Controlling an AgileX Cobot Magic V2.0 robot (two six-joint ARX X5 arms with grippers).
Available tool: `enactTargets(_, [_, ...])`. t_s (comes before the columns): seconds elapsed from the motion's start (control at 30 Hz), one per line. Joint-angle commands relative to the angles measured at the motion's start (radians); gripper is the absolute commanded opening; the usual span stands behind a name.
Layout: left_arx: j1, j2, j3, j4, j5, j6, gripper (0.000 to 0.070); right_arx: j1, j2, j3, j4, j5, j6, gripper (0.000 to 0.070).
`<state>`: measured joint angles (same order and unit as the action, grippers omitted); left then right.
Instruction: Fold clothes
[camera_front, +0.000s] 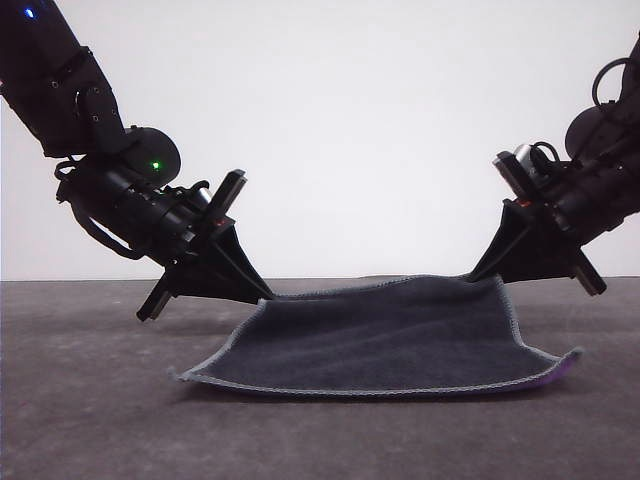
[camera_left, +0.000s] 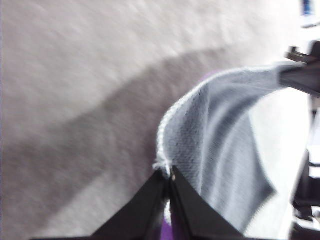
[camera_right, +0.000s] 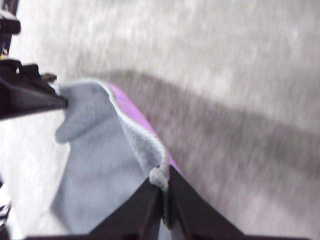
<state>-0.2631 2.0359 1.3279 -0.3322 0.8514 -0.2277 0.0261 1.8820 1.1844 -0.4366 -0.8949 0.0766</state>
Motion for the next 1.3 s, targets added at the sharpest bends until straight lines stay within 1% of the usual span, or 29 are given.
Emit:
enactTargets(0.0, [0.001,-0.002,0.025,-0.009,0.020,0.024,0.0000,0.002,0.012,0.034,-0.067,-0.007,-0.077,0.0007])
enactTargets(0.13, [0.001,-0.016,0.025,-0.022,0.042,0.029,0.0000,0.003,0.012,0.055,-0.172,-0.008,-0.134,0.0007])
enactTargets(0.27, [0.001,-0.045,0.025,-0.034,0.059,0.030,0.0000,0.004,0.012,0.059,-0.228,-0.021,-0.156,0.0007])
enactTargets(0.4, [0.001,-0.082,0.025,-0.064,0.121,0.032,0.0000,0.004,0.012,0.059,-0.282,-0.028,-0.179,0.0007])
enactTargets(0.53, [-0.001,-0.111,0.025,-0.120,0.160,0.039,0.0000,0.004,0.012,0.059,-0.337,-0.029,-0.197,0.0007])
enactTargets(0.63, [-0.005,-0.122,0.025,-0.174,0.168,0.061,0.0000,0.004,0.012,0.059,-0.373,-0.029,-0.204,0.0007])
enactTargets(0.8, [-0.005,-0.124,0.025,-0.295,0.166,0.130,0.0000,0.005,0.012,0.059,-0.429,-0.029,-0.220,0.0007])
enactTargets(0.9, [-0.005,-0.124,0.025,-0.354,0.166,0.158,0.0000,0.004,0.012,0.059,-0.462,-0.029,-0.221,0.0007])
enactTargets(1.07, [-0.006,-0.124,0.025,-0.421,0.166,0.190,0.0002,0.005,0.012,0.059,-0.515,-0.028,-0.224,0.0008])
enactTargets(1.1, [-0.006,-0.124,0.025,-0.431,0.166,0.191,0.0012,0.005,0.012,0.059,-0.523,-0.028,-0.224,0.0008])
enactTargets(1.2, [-0.006,-0.124,0.025,-0.454,0.166,0.191,0.0116,0.005,0.012,0.059,-0.548,-0.028,-0.229,0.0009])
enactTargets(1.27, [-0.006,-0.124,0.025,-0.469,0.166,0.191,0.0128,0.005,0.012,0.059,-0.566,-0.027,-0.239,0.0009])
